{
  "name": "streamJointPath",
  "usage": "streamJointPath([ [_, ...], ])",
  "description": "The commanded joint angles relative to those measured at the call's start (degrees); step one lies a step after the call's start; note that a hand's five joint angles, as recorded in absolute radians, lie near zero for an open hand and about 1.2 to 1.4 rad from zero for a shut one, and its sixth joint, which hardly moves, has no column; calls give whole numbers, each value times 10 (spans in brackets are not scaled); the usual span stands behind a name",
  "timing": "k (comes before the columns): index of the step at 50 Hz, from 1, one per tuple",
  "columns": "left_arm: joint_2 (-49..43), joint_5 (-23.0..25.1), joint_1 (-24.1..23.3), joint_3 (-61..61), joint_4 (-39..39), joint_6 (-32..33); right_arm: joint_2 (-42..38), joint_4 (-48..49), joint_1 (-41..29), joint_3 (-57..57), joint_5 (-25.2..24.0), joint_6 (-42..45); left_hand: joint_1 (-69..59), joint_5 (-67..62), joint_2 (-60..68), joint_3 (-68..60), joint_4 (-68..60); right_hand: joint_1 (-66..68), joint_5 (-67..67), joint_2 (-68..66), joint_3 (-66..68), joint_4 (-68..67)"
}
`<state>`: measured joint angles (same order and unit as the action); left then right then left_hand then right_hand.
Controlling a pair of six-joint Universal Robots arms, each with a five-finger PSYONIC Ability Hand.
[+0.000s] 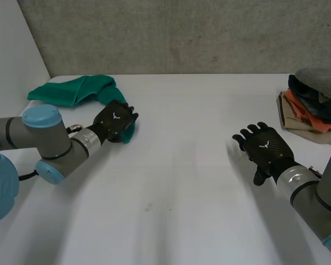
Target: Fold the laundry.
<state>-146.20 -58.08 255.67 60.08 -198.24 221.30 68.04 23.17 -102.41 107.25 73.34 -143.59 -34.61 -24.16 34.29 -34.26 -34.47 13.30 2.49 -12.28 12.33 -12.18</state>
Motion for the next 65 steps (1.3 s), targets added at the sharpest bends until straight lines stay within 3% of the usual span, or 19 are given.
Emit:
streamJointPath([
  [1, -5, 0, -1, -4, 0, 4, -6, 3, 0, 0, 1, 2, -49, -53, 52, -52, -50, -33, -25, 23, -23, 22],
  [33, -57, -4, -18, -75, -6, 5, -17, 3, 0, -2, 2, 8, -116, -120, 119, -119, -117, -33, -25, 23, -23, 22],
  [37, -61, -3, -18, -78, -6, 4, -17, 3, 1, -2, 2, 8, -158, -162, 161, -161, -159, -33, -25, 23, -23, 22],
  [42, -62, -9, -18, -74, -7, 6, -17, 3, 0, -3, 2, 8, -453, -458, 456, -457, -455, -33, -25, 23, -23, 22],
  [44, -59, -16, -19, -70, -10, 10, -18, 3, 1, -3, 3, 8, -454, -458, 457, -457, -455, -33, -25, 23, -23, 22],
  [50, 13, -84, -26, -14, -82, 48, -17, 3, 1, -3, 3, 8, -454, -458, 457, -457, -455, -33, -25, 23, -23, 22],
  [57, 82, -82, -20, 57, -150, 5, -17, 3, 1, -3, 3, 8, -454, -458, 457, -457, -455, -33, -25, 23, -23, 22],
  [58, 82, -79, -19, 67, -152, -6, -17, 3, 1, -3, 3, 8, -394, -399, 397, -398, -396, -33, -25, 23, -23, 22],
  [60, 79, -75, -19, 73, -146, -11, -17, 2, 1, -3, 3, 8, -151, -155, 154, -154, -152, -33, -25, 23, -23, 22],
  [64, 64, -58, -18, 72, -93, -12, -17, 2, 1, -3, 2, 8, 1, -3, 2, -2, 0, -33, -25, 23, -23, 22],
  [65, 51, -53, -18, 67, -66, -12, -17, 2, 1, -3, 2, 8, 128, 124, -125, 125, 127, -33, -25, 23, -23, 22],
])
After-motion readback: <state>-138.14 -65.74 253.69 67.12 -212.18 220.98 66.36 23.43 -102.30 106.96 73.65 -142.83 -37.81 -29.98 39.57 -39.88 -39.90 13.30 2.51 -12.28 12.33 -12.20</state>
